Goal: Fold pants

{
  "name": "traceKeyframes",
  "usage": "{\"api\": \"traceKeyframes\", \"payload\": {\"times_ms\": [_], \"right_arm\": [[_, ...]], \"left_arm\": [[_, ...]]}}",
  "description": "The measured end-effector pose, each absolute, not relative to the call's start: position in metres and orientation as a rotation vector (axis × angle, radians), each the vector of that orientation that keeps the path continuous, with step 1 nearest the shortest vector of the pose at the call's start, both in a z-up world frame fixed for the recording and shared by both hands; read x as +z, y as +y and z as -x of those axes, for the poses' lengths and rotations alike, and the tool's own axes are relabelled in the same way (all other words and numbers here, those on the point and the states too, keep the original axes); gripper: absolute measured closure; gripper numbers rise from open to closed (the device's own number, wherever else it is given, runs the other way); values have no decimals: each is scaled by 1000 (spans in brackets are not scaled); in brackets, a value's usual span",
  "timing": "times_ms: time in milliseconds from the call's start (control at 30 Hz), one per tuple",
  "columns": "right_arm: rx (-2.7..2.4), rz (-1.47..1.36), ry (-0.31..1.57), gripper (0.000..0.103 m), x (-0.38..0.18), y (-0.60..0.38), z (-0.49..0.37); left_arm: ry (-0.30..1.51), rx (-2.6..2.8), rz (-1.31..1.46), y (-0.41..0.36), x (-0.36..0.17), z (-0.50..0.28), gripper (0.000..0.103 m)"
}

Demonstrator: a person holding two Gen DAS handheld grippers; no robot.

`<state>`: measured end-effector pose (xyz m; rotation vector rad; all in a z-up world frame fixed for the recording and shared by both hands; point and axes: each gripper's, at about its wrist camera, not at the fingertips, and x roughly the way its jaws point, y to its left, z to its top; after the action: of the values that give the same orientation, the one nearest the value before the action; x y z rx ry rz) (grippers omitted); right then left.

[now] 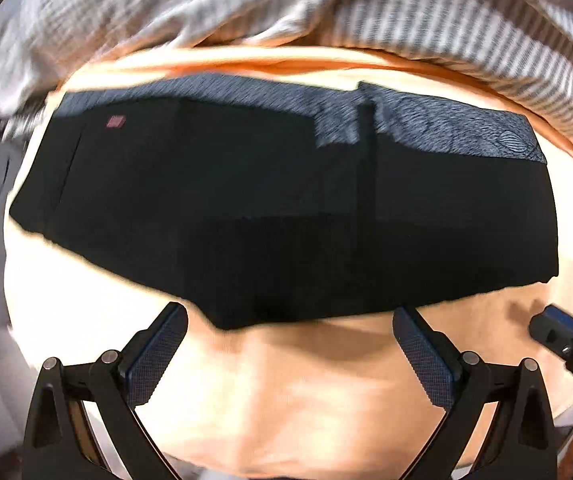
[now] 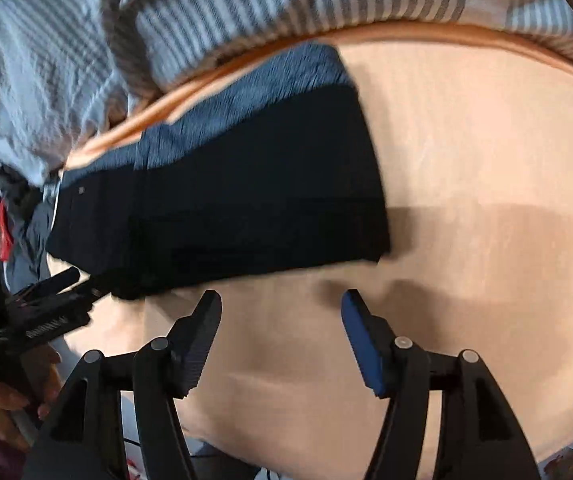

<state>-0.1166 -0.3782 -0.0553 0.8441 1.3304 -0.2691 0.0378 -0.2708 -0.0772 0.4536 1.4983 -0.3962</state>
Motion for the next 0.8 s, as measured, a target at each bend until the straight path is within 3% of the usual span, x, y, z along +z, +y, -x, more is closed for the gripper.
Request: {"api": "traceKeyframes", "payload": {"times_ms": [333,600,800], "right_arm": [[-276,-807,1368,37,-54,-360,116],[-364,-786,1340,36,-40,-322,80],[-288,-659,1336,33,-33,-270,5]], "left_arm": [[1583,-386,-358,-206,-101,-30,0],[1538,-405,-290,-149,-90,-85,0],[1484,-301,-127,-73,-81,-153,0]]}}
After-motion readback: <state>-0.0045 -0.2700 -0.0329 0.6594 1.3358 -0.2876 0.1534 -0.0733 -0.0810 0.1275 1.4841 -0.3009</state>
